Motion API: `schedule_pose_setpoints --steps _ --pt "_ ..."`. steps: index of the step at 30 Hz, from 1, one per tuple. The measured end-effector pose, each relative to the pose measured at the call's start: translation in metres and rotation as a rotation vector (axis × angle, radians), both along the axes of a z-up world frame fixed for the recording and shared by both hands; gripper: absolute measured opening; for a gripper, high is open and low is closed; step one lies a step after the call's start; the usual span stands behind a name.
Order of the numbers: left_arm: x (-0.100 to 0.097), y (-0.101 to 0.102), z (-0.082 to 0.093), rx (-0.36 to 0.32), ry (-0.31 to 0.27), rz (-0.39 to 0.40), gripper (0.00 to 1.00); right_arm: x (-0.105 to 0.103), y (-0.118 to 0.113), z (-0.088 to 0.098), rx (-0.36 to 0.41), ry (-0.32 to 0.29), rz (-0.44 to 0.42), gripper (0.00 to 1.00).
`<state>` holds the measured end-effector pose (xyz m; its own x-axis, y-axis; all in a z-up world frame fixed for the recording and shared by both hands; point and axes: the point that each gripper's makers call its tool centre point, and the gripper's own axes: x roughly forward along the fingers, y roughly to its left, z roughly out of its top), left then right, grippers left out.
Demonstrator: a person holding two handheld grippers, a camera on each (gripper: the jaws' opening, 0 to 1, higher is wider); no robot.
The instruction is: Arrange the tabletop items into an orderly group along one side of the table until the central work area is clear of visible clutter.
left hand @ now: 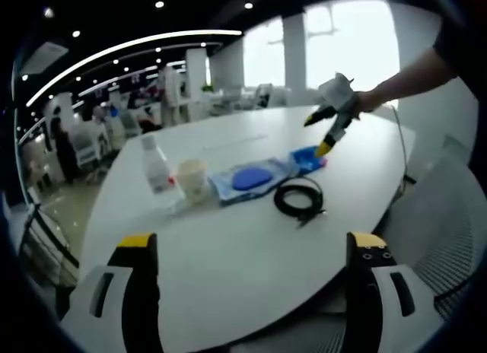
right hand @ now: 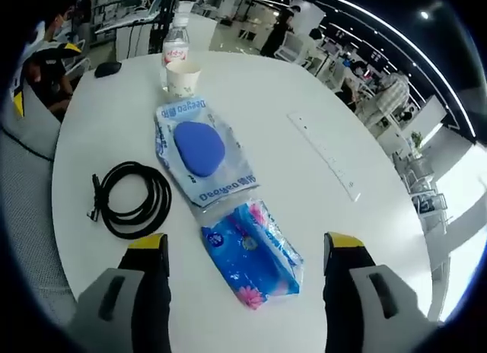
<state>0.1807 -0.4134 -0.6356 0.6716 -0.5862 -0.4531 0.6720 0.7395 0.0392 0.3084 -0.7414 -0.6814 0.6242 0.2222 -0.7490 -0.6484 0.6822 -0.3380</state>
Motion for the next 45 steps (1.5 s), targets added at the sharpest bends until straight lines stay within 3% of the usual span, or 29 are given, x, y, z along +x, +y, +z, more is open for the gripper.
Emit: schedule_pose_setpoints --steps 3,12,25,39,45 --pt "0.0 0.001 0.001 -0.005 0.0 0.005 1.0 -0.003 0.001 0.005 0.027 -0.033 -0.045 0.94" --pt "0.001 0.002 0.001 -0.012 -0.002 0.01 1.0 -0.02 0.015 0.014 0.145 -0.071 -0.146 1.0" --pt "0.001 0.002 0.001 -0.016 0.001 0.008 1.0 -0.039 0.045 0.017 0.161 -0.086 -0.117 1.0" --pt "0.001 0.003 0.001 -0.021 0.0 0.012 0.99 -0.062 0.067 0.004 0.128 -0.072 -0.079 0.98" --pt "0.001 0.005 0.0 -0.01 0.003 0.019 0.97 -0.069 0.074 0.002 0.163 -0.069 -0.098 0.98"
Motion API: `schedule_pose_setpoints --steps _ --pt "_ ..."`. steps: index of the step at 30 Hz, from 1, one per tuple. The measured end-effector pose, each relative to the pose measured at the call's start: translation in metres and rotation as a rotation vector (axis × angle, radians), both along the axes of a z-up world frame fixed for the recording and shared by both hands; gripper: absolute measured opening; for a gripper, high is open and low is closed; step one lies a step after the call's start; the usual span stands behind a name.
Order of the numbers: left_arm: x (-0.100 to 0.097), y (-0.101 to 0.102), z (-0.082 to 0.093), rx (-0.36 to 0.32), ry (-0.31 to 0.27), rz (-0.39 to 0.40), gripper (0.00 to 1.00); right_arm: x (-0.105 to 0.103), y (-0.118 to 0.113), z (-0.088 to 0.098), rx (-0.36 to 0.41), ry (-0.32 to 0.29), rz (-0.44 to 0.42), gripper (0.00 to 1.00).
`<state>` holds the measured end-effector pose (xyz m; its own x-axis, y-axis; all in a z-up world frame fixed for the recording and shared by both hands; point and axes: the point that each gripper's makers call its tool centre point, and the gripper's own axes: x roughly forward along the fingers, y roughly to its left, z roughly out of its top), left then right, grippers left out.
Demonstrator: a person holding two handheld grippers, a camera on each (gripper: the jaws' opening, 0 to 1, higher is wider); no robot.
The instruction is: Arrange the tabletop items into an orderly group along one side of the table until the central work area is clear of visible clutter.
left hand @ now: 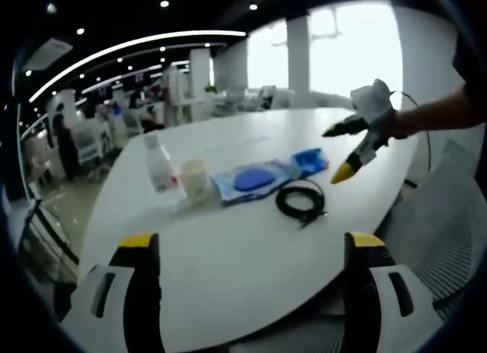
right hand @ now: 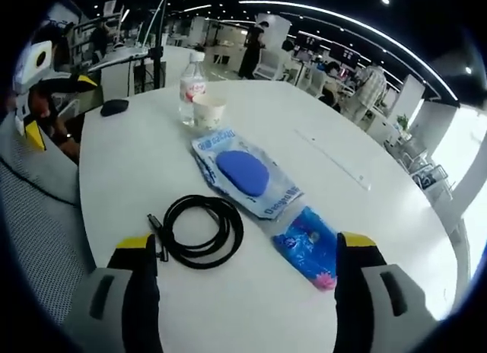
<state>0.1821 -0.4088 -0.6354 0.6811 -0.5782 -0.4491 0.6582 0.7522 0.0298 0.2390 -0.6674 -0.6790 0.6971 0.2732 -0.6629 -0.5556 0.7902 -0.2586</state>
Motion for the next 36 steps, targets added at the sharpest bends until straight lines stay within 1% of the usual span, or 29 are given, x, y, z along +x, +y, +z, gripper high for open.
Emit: schedule_pose_setpoints --steps 5,12,21,25,33,36 --pt "-0.001 0.0 -0.002 0.008 0.007 -0.002 0.96 -0.005 0.004 -0.002 0.022 0.005 -0.007 0.96" --pt "-0.001 0.001 -0.002 0.015 0.009 0.001 0.95 -0.014 0.012 -0.005 0.035 0.006 0.003 0.96" --pt "-0.001 0.001 -0.001 0.014 0.005 0.006 0.95 -0.03 0.028 -0.015 0.066 0.025 0.045 0.95" --pt "-0.001 0.001 -0.001 0.014 0.004 0.006 0.95 -0.036 0.035 -0.02 0.065 0.031 0.071 0.94" --pt "-0.001 0.001 -0.001 0.015 0.009 0.005 0.94 -0.049 0.045 -0.033 0.07 0.065 0.104 0.92" --pt "-0.001 0.001 -0.002 0.015 0.01 0.004 0.94 -0.051 0.049 -0.033 0.077 0.049 0.125 0.88"
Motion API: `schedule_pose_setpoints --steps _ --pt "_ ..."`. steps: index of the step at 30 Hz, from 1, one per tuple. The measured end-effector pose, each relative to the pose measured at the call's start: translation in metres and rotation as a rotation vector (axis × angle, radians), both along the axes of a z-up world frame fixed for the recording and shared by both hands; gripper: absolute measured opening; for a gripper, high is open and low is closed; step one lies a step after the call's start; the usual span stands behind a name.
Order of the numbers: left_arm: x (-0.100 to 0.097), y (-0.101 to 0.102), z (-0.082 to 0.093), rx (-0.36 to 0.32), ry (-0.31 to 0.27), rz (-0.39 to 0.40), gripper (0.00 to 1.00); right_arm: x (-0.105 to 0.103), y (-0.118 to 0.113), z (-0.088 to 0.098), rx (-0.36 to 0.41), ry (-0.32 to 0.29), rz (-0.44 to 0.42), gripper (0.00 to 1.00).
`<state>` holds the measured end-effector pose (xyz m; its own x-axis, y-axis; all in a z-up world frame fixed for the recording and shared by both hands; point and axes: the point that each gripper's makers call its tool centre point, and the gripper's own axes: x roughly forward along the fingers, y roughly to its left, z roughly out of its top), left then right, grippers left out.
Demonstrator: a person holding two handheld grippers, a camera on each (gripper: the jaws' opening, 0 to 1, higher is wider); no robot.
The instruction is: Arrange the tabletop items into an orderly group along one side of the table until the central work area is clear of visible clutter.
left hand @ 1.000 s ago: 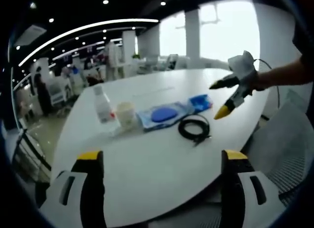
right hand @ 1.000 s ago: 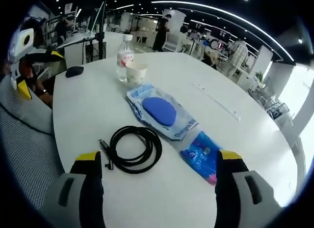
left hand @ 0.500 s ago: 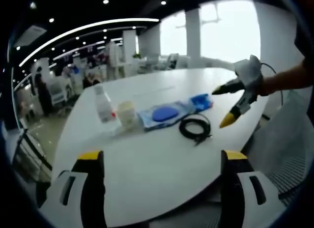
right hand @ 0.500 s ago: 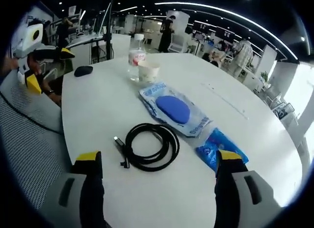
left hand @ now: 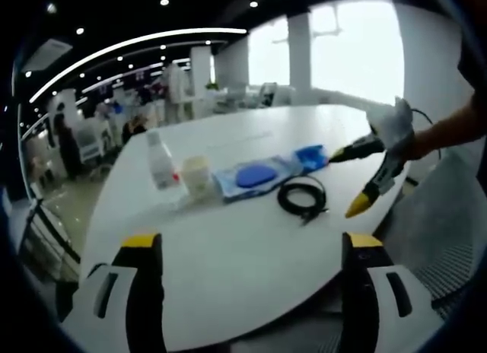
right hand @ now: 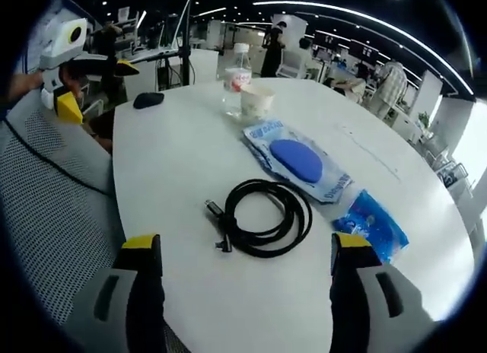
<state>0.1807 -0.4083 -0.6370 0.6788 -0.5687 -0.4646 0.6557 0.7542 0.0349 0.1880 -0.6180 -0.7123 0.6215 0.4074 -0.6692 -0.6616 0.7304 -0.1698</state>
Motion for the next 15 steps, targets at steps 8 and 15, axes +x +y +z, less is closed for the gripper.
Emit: schedule_pose_setpoints --steps 8,15 --pt "0.0 -0.001 -0.001 0.005 0.004 -0.004 0.94 0.0 0.007 -0.002 0.021 -0.012 0.026 0.82" --pt "0.0 -0.001 -0.001 -0.001 0.003 -0.004 0.93 0.0 0.012 -0.014 0.016 -0.011 0.06 0.75"
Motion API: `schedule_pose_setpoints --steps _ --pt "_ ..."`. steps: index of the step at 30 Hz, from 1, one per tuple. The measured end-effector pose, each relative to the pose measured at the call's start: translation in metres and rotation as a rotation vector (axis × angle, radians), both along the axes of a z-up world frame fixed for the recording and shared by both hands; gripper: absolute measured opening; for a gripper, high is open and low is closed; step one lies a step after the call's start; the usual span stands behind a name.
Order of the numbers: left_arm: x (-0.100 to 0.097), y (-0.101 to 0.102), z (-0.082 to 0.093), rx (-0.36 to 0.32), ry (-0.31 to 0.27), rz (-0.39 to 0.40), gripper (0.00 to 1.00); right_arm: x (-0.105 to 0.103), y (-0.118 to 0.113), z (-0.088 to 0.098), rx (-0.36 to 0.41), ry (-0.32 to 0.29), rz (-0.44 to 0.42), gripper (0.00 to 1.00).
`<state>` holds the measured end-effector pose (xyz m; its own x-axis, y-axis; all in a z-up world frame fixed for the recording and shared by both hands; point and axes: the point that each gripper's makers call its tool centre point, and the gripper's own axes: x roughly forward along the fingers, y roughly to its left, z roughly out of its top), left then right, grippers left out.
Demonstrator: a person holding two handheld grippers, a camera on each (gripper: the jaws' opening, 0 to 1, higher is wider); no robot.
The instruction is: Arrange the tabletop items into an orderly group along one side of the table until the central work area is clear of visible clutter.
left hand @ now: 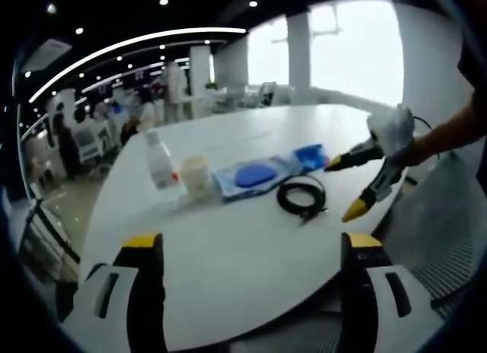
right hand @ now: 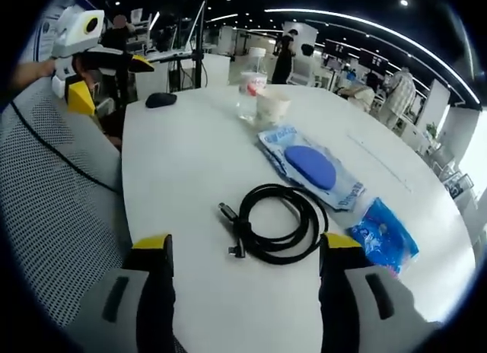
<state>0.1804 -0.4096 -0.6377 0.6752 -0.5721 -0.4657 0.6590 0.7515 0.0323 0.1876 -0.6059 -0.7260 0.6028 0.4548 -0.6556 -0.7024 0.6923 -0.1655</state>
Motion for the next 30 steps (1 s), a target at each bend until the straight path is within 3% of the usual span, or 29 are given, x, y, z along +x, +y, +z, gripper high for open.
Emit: schedule_pose_setpoints --steps 8,12,22,25,30 --pt "-0.001 0.0 -0.004 0.001 0.015 -0.009 0.89 0.008 0.006 -0.003 0.003 -0.012 0.024 0.57" --pt "-0.001 0.001 -0.005 0.0 0.021 -0.011 0.88 0.016 0.006 -0.012 -0.037 -0.009 0.064 0.46" --pt "-0.003 0.001 -0.008 0.007 0.042 -0.011 0.86 0.023 0.01 -0.021 -0.064 0.027 0.132 0.37" --pt "-0.005 0.0 -0.01 0.02 0.051 -0.02 0.85 0.025 0.01 -0.022 -0.063 0.041 0.147 0.3" --pt "-0.006 0.003 -0.011 0.028 0.059 -0.008 0.85 0.031 0.012 -0.029 -0.035 0.077 0.164 0.27"
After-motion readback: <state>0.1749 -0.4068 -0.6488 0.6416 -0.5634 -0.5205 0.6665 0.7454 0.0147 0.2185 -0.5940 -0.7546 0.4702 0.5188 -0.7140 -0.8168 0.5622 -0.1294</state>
